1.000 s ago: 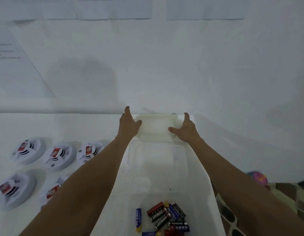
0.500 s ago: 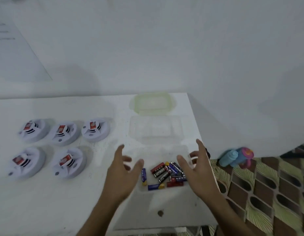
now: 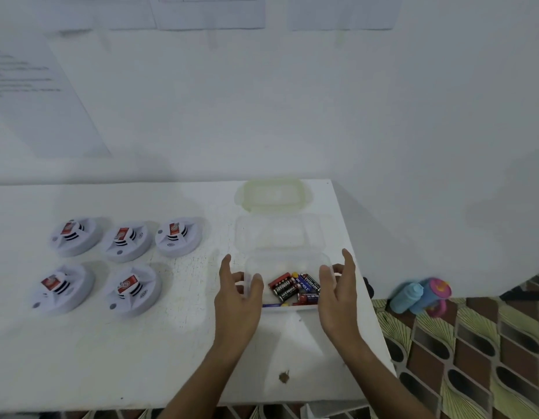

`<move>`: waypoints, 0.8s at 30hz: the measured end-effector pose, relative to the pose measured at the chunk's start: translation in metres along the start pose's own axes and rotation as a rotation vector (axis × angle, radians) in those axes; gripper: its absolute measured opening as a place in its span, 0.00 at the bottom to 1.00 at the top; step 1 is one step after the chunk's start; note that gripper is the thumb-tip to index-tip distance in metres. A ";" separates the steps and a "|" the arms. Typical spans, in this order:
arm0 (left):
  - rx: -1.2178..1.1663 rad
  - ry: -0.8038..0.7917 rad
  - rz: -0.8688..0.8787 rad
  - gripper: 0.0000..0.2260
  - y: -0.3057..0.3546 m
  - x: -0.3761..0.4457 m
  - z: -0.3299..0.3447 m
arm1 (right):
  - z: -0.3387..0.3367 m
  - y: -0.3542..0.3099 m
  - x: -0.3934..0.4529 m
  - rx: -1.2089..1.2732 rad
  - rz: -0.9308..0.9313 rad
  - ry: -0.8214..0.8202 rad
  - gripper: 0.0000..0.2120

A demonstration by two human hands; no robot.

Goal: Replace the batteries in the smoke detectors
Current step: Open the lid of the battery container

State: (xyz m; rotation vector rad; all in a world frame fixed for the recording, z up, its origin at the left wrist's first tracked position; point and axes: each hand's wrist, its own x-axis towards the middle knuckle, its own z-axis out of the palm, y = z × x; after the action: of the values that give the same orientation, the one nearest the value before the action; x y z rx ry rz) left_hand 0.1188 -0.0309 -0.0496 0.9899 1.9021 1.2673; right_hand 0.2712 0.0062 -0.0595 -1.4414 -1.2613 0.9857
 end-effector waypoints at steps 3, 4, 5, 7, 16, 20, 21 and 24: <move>0.014 0.005 0.000 0.27 0.003 0.010 0.004 | 0.001 0.002 0.011 -0.052 -0.038 -0.008 0.26; 0.022 0.009 0.002 0.27 0.003 0.013 0.005 | 0.002 0.003 0.015 -0.072 -0.046 -0.014 0.27; 0.029 0.014 0.005 0.26 0.004 0.016 0.006 | 0.003 0.004 0.019 -0.087 -0.047 -0.021 0.28; 0.034 0.025 0.011 0.25 0.005 0.021 0.008 | 0.005 0.004 0.026 -0.100 -0.040 -0.039 0.30; 0.059 0.040 0.003 0.25 0.010 0.035 0.014 | 0.007 0.004 0.042 -0.083 -0.042 -0.075 0.33; 0.071 0.038 0.002 0.26 0.012 0.038 0.014 | 0.010 0.003 0.046 -0.106 -0.050 -0.062 0.33; 0.076 0.034 0.005 0.26 0.012 0.039 0.014 | 0.010 0.003 0.047 -0.112 -0.056 -0.059 0.33; 0.103 0.012 0.014 0.27 0.014 0.041 0.012 | 0.010 0.003 0.049 -0.133 -0.075 -0.058 0.33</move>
State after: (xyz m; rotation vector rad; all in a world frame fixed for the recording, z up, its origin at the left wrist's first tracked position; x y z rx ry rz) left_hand 0.1109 0.0131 -0.0447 1.0512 1.9897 1.1958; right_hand 0.2694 0.0558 -0.0637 -1.4643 -1.4363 0.9132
